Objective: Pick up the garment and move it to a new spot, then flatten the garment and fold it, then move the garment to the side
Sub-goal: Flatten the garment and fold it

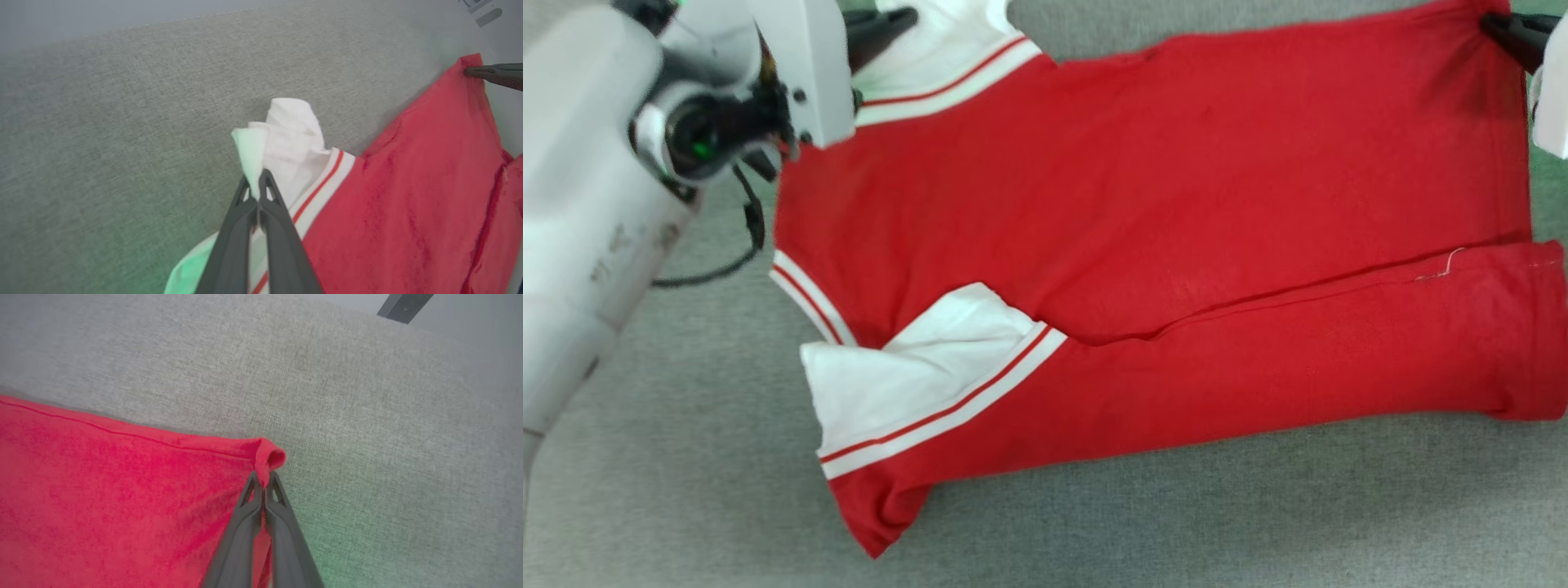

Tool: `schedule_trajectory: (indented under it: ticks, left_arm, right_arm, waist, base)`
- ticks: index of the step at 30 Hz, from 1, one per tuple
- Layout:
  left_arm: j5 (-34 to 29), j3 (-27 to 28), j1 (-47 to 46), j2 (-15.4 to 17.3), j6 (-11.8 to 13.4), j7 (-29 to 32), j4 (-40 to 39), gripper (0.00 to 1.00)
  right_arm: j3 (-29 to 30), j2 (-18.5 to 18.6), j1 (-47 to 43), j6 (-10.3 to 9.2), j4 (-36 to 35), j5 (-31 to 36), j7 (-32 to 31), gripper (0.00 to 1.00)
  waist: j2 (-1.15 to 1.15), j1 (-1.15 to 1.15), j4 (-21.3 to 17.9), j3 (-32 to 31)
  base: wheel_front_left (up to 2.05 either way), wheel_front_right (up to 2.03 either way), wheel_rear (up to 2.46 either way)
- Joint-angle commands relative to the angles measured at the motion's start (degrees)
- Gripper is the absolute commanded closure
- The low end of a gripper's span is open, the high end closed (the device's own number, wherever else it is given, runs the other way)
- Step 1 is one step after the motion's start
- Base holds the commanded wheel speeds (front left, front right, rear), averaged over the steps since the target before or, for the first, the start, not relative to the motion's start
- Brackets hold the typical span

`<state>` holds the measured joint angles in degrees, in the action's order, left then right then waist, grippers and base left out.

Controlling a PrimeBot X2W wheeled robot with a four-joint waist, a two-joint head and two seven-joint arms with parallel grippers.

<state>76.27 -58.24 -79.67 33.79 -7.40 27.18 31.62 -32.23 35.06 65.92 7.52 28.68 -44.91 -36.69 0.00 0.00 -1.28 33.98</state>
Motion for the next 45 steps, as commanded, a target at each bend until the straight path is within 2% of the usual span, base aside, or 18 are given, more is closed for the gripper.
schedule_trajectory:
  ticks: [1, 6, 10, 15, 20, 27, 32, 38, 45]
  left_arm:
    - [0.46, -0.47, 1.21, 0.15, -0.14, -0.96, -0.73, 1.0]
    - [2.7, -1.89, 4.31, 1.9, -0.14, -6.19, -6.48, 1.0]
    - [4.02, -3.63, 7.87, 5.54, -0.14, -9.86, -13.89, 1.0]
    - [4.81, -4.92, 13.35, 11.1, -0.14, -15.96, -23.72, 1.0]
    - [4.07, -6.68, 19.59, 15.82, -0.14, -22.85, -31.61, 1.0]
    - [3.39, -8.66, 28.61, 20.47, -0.14, -32.54, -37.62, 1.0]
    - [4.16, -9.73, 33.48, 21.46, -0.14, -37.46, -38.81, 1.0]
    - [3.04, -11.35, 36.97, 20.25, -0.14, -39.3, -35.64, 1.0]
    - [1.6, -11.84, 38.59, 14.21, -0.14, -40.96, -28.55, 1.0]
  right_arm:
    - [-0.42, 0.6, -1.06, -0.08, 0.12, -0.31, 1.03, 1.0]
    - [-2.57, 3.03, -4.62, -0.07, -2.02, -2.91, 4.43, 1.0]
    - [-4.45, 5.89, -9.16, -0.07, -5.7, -4.93, 6.4, 1.0]
    - [-4.09, 10.78, -15.89, -0.07, -10.7, -6.36, 7.94, 1.0]
    - [-0.82, 14.75, -23.87, -0.08, -15.92, -7.59, 8.97, 1.0]
    - [6.85, 17.41, -35.55, -0.07, -21.75, -7.32, 8.71, 1.0]
    - [12.87, 15.96, -42.24, -0.07, -24.37, -6.7, 7.37, 1.0]
    - [19.02, 12.82, -48.23, -0.07, -25.34, -4.57, 6.15, 1.0]
    - [21.89, 7.83, -51.27, -0.07, -24.37, -1.15, 6.63, 1.0]
  waist:
    - [0.0, 0.0, 1.61, -3.36]
    - [0.0, 0.0, 3.66, -8.51]
    - [0.0, 0.0, 4.71, -11.52]
    - [0.0, 0.0, 5.53, -13.54]
    - [0.0, 0.0, 6.11, -14.37]
    - [0.0, 0.0, 6.06, -14.4]
    - [0.0, 0.0, 6.13, -13.55]
    - [0.0, 0.0, 7.09, -11.97]
    - [0.0, 0.0, 7.77, -10.53]
  base:
    - [0.0, 0.0, 0.0]
    - [0.0, 0.0, 0.0]
    - [0.0, 0.0, 0.0]
    - [0.0, 0.0, 0.0]
    - [0.0, 0.0, 0.0]
    - [0.0, 0.0, 0.0]
    - [0.0, 0.0, 0.0]
    - [0.0, 0.0, 0.0]
    - [0.0, 0.0, 0.0]
